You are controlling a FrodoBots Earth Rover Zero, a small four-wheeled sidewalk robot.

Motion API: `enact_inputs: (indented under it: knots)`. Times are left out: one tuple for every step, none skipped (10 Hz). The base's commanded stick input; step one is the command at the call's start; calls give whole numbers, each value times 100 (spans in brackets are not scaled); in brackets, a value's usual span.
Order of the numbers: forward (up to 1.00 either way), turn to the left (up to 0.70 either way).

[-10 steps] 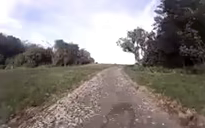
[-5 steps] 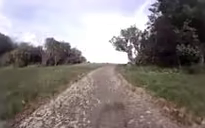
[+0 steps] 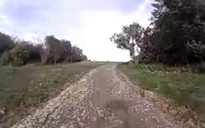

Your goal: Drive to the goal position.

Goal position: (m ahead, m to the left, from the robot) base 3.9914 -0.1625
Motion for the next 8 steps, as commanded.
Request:
enact_inputs:
  knots:
    - [85, 0]
    - [85, 0]
    - [85, 0]
    - [85, 0]
    - [85, 0]
    - [85, 0]
    - [85, 0]
    - [85, 0]
